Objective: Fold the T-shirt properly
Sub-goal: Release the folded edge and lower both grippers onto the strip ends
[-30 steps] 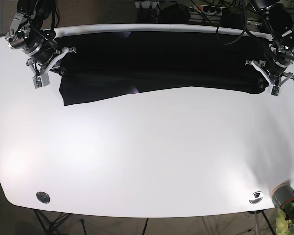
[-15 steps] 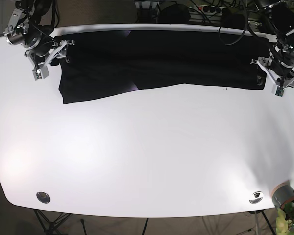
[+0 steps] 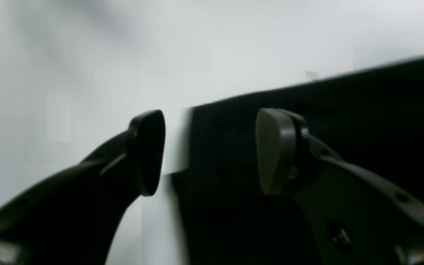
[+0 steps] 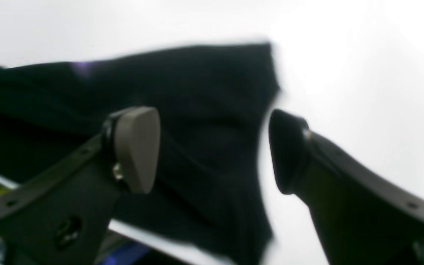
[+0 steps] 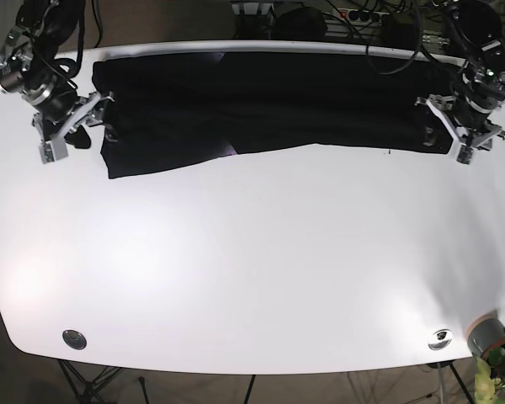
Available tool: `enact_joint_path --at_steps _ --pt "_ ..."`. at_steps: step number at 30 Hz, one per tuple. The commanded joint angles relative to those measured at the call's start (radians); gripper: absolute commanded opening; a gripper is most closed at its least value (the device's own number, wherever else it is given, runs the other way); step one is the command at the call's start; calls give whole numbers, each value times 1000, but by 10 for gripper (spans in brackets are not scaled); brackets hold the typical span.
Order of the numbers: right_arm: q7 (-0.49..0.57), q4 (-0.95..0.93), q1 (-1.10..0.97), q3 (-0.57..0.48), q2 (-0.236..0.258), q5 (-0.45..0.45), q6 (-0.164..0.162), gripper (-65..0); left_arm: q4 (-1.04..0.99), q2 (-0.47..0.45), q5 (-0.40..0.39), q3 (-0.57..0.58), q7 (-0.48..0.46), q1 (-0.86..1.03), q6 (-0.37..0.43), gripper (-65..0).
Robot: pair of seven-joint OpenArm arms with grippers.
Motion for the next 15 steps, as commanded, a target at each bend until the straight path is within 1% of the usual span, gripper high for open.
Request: enact_joint_path --at_steps 1,2,4,6,7,11,12,13,15 --pt "19 16 10 -37 -1 17 4 -250 22 6 26 -13 -17 23 7 -285" --pt "19 14 13 -60 -15 0 4 -262 18 13 33 -13 -17 26 7 -285" --pt "19 14 13 -93 -41 -69 3 -273 8 18 49 -14 -17 26 7 -285" --pt "19 16 10 -139 -78 -181 3 -277 -19 20 81 -16 -17 29 7 -285" --pt "19 17 7 -155 -90 -213 3 -277 -28 20 90 -17 -17 32 7 -285" --pt "24 16 -33 -235 -146 -400 3 -279 -84 18 139 -37 -22 48 7 -285" --pt "27 14 -33 -242 -158 -437 3 -279 -93 18 145 -43 -22 48 7 -285" --pt "36 13 -38 -253 -175 -492 3 -279 -105 18 155 -48 -22 45 7 -285" --pt "50 4 -39 -255 -202 -554 4 -279 -124 16 167 -46 -22 43 7 -285"
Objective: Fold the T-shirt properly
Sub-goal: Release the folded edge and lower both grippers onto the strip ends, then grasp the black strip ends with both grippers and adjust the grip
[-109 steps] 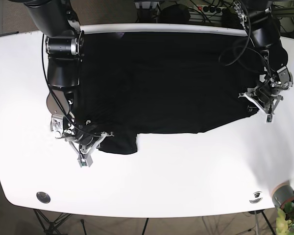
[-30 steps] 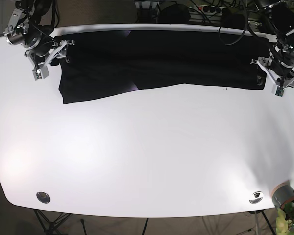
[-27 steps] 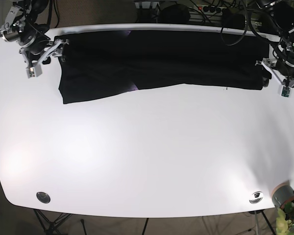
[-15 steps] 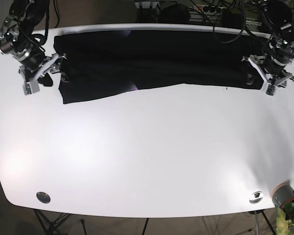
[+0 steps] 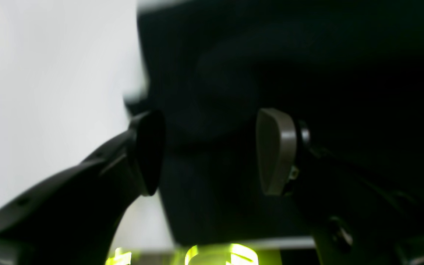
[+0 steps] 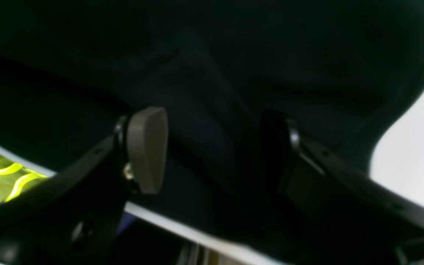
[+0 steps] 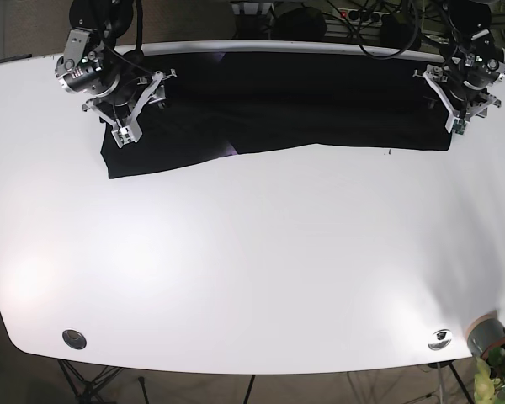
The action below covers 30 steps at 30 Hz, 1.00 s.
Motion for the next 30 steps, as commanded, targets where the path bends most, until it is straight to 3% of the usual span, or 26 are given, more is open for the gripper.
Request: enact_joint_path --at_steps 1,4,8,19,30 --pt "39 -4 6 5 -29 -63 8 -279 -14 -24 10 -5 -10 -8 3 -285" --pt "66 -47 14 5 -46 -127 13 -279 -59 -29 13 -2 -12 -14 3 -285" --pt "115 -113 49 5 -43 -135 8 -279 -111 -31 17 32 -12 -86 3 -285" --pt "183 -372 244 6 72 -130 5 -279 -243 -44 17 130 -9 -258 3 -285" --pt "183 -325 278 6 92 -129 10 -279 -9 -37 -7 87 -4 -273 3 -282"
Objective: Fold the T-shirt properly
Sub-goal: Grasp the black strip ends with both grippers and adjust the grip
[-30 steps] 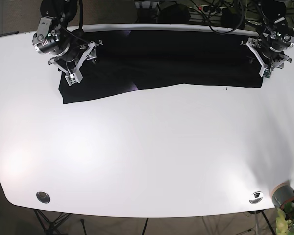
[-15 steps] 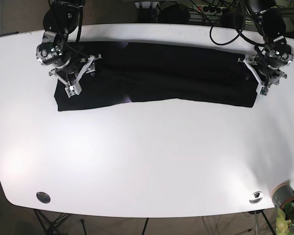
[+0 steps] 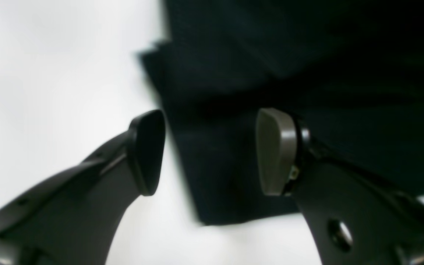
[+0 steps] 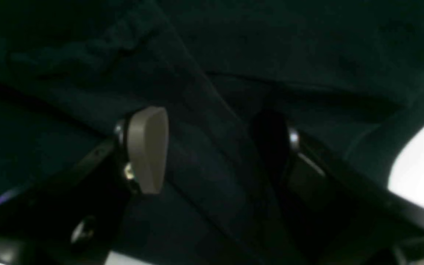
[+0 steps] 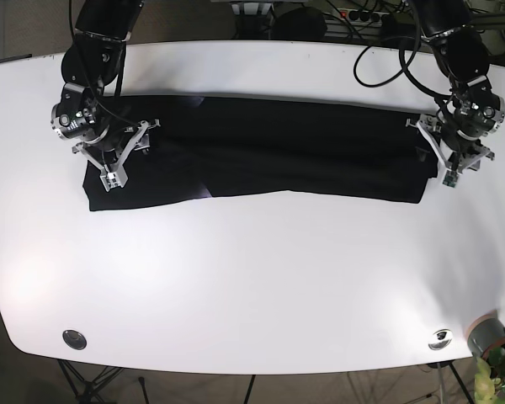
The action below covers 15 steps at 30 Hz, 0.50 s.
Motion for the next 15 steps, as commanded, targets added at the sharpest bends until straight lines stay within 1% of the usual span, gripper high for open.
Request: enact_joint_path --at_steps 1,3,5,7,9,11,12,15 --pt "1 37 7 1 9 2 1 -279 75 -13 -58 -51 -24 -30 1 -281" --pt "1 38 7 1 8 3 1 -279 71 -13 -120 -65 -24 -61 1 -279" --pt "1 38 7 1 8 3 2 -279 45 -16 -146 -65 -15 -97 1 -276" --pt "1 38 7 1 8 3 2 -279 1 -16 -146 -65 16 -134 1 -256" --pt "1 40 6 1 8 3 2 -279 -65 -16 -147 -65 47 -192 1 -206" --pt "1 40 6 2 8 3 2 -279 -142 -16 -147 -65 56 -251 1 -163" --pt "1 40 6 2 8 3 2 -279 -180 -18 -147 -63 56 -272 1 -150" --pt "1 40 6 2 6 3 2 -279 -285 -18 -152 -53 56 -324 1 -144"
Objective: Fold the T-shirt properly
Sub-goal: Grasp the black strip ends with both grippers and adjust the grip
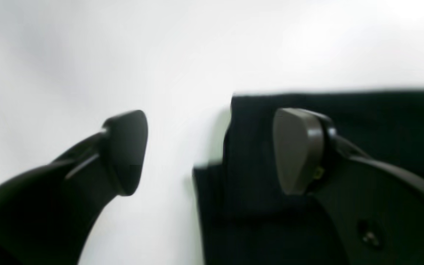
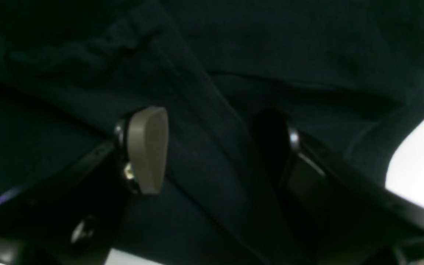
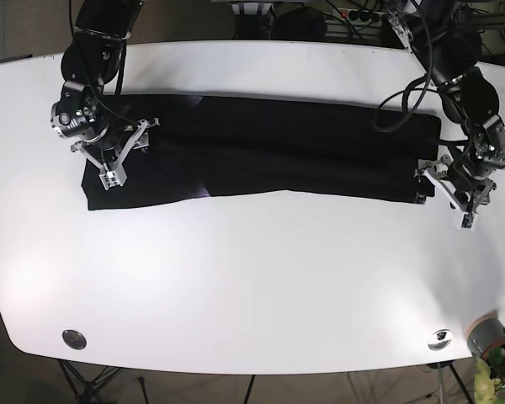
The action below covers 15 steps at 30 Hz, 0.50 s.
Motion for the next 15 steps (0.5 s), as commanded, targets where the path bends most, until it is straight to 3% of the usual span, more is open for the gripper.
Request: enact_joint_path --at_steps 1,12,15 --pt "13 21 12 2 7 7 2 -279 -66 -18 -18 19 -20 -57 -1 -144" --pt "13 23 11 6 -12 7 2 -279 -295 -20 -14 122 -126 -125 -1 -146" --pt "13 23 11 6 -12 7 2 -279 -298 -20 -14 122 -127 -120 -1 -200"
